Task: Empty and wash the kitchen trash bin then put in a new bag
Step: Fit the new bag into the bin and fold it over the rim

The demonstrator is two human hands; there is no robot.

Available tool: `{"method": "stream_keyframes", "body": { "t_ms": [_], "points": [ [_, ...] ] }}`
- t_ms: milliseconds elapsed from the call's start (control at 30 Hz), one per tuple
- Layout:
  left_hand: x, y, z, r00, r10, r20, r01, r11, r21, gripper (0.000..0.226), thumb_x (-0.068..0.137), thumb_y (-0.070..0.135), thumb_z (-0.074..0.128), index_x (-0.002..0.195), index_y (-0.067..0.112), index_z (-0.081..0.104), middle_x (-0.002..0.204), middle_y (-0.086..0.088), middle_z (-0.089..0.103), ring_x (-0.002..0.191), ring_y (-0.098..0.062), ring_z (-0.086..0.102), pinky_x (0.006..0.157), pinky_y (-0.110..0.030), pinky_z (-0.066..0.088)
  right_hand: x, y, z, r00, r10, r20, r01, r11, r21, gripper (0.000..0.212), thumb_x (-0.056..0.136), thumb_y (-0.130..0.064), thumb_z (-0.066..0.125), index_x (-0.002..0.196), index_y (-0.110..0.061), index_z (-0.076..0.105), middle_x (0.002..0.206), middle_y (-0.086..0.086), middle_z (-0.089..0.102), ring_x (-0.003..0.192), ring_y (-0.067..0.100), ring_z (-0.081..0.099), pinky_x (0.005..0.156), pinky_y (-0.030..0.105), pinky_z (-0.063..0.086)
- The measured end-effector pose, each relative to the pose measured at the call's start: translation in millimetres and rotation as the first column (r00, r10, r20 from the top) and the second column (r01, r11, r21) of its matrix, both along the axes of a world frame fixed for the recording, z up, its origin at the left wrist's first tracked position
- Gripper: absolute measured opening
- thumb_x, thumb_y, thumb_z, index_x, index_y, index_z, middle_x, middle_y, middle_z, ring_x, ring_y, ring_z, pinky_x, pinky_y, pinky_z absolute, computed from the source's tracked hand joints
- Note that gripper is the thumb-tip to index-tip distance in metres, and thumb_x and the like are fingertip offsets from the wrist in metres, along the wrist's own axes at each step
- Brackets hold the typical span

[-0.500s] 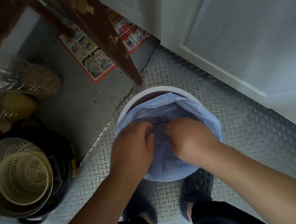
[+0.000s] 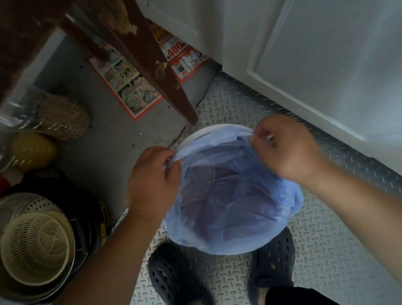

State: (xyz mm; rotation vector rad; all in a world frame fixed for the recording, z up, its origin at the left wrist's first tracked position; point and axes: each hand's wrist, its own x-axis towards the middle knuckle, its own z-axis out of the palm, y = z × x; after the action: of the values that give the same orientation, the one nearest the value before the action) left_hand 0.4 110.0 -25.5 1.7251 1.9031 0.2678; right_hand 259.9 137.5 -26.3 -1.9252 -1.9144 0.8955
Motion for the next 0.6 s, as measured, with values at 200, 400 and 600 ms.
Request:
{"method": "stream_keyframes", "body": {
  "t_ms": [200, 400, 600],
  "points": [
    [-15, 20, -4, 0.971, 0.155, 0.184, -0.110, 0.966, -0.233, 0.009, 0.092, 0.017, 0.070, 0.095, 0.025, 0.070, 0.093, 0.009, 0.070, 0.086, -0.009, 0.066, 0.077, -0.023, 0.052, 7, 21, -13, 0.971, -0.161, -0.175, 0.120, 0.967, -0.225, 0.017, 0.094, -0.025, 0.060, 0.079, -0.019, 0.061, 0.066, -0.007, 0.058, 0.060, 0.011, 0.051, 0.061, 0.030, 0.042],
    [-18, 37, -14, 0.733, 0.508, 0.452, -0.231, 0.811, -0.537, 0.008, 0.091, 0.015, 0.072, 0.084, 0.012, 0.075, 0.085, -0.023, 0.072, 0.080, -0.028, 0.064, 0.076, -0.038, 0.053, 13, 39, -27, 0.877, -0.346, -0.332, 0.126, 0.835, -0.536, 0.027, 0.091, -0.021, 0.064, 0.064, -0.026, 0.067, 0.071, -0.002, 0.066, 0.071, 0.017, 0.060, 0.068, 0.029, 0.049],
    [-14, 40, -25, 0.399, 0.838, 0.373, -0.138, 0.457, -0.879, 0.038, 0.098, 0.019, 0.058, 0.126, -0.006, 0.065, 0.113, -0.025, 0.068, 0.098, -0.035, 0.065, 0.083, -0.040, 0.057, 17, 43, -43, 0.757, -0.526, -0.388, 0.079, 0.663, -0.745, 0.019, 0.090, -0.018, 0.069, 0.072, -0.019, 0.073, 0.075, 0.011, 0.072, 0.067, 0.023, 0.069, 0.062, 0.031, 0.058]
  ]
}}
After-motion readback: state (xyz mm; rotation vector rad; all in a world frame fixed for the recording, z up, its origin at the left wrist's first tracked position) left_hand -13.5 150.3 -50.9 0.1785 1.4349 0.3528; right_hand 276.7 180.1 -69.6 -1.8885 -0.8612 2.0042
